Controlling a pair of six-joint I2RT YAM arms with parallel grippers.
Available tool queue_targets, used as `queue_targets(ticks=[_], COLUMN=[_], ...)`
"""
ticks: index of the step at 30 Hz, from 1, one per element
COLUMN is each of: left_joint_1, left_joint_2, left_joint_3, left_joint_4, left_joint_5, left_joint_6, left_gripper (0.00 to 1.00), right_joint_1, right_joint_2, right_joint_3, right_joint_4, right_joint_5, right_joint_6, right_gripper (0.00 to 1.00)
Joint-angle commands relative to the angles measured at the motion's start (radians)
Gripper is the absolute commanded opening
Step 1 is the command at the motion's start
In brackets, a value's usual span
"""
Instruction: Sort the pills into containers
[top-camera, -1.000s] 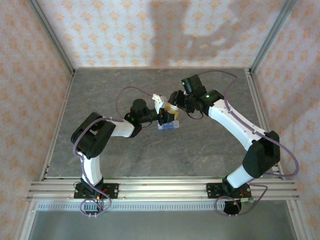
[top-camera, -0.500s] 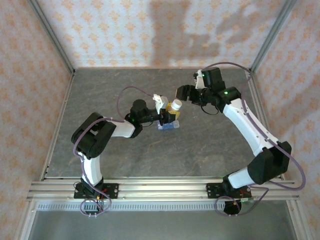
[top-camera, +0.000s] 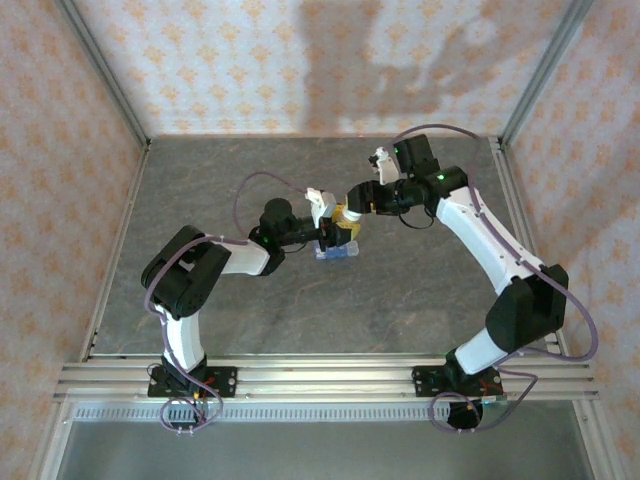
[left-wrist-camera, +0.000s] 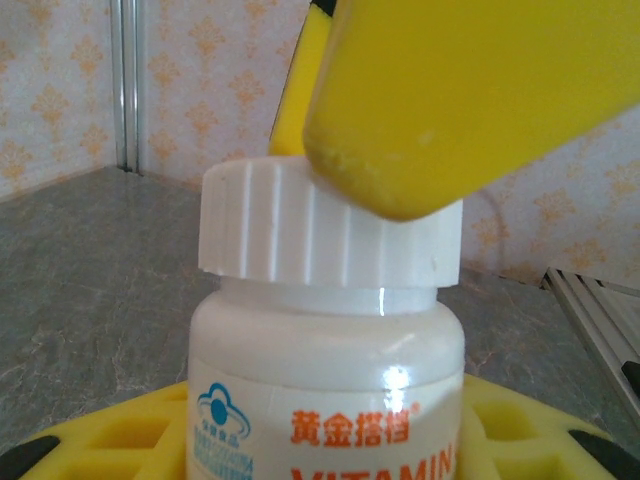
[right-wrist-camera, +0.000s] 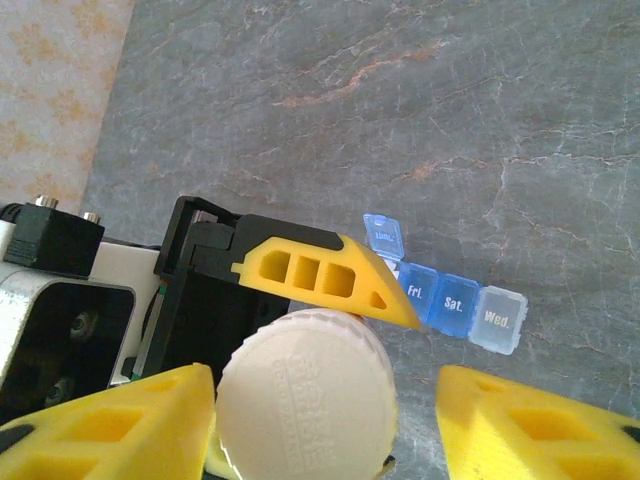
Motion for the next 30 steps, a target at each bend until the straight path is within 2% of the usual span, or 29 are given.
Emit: queue_targets(ticks=[1, 3, 8, 10, 14, 17, 20, 22, 26, 30], left_joint_1=[-0.003, -0.003, -0.003, -0.002, -0.003, -0.002, -0.003, -0.003, -0.003, 0.003], left_joint_2=[-0.042, -0.044, -0.04, -0.04, -0.042, -0.044, -0.052, -0.054, -0.056, -0.061], left_joint_3=[0.011, 0.012, 0.012, 0.012, 0.01, 0.009, 0.007, 0.006, 0.003, -0.006], left_joint_4=[0.06, 0.059, 0.06, 0.06, 0.042, 0.031, 0.005, -0.005, -0.007, 0.005], left_joint_5=[0.017, 0.018, 0.012, 0.004, -0.032, -0.055, -0.068, -0.068, -0.07, -0.065], left_joint_6=[-0.007, -0.005, -0.005, -0.004, 0.023, 0.042, 0.062, 0.071, 0.073, 0.066], left_gripper=[0.0, 0.0, 0.0, 0.0, 0.0, 0.0, 0.0, 0.0, 0.0, 0.0], right_joint_1=[-0.002, -0.001, 0.017, 0.044, 0.145, 0.184, 0.201, 0.201, 0.166, 0.079], right_joint_2=[0.018, 0.026, 0.029, 0.018, -0.005, -0.031, -0.06, -0.073, -0.11, -0.194], right_joint_3=[0.029, 0.033, 0.011, -0.015, -0.066, -0.145, -0.21, -0.205, -0.141, -0.159], right_joint_4=[-0.003, -0.001, 0.017, 0.04, 0.059, 0.164, 0.293, 0.306, 0.224, 0.218], right_joint_5=[-0.011, -0.017, 0.006, 0.081, 0.362, 0.423, 0.415, 0.426, 0.465, 0.411], right_joint_6=[0.0, 0.009, 0.074, 0.163, 0.415, 0.608, 0.727, 0.741, 0.673, 0.61], right_gripper=[0.52, 0.46, 0.39, 0.38, 0.36, 0.37, 0.38, 0.42, 0.68, 0.72])
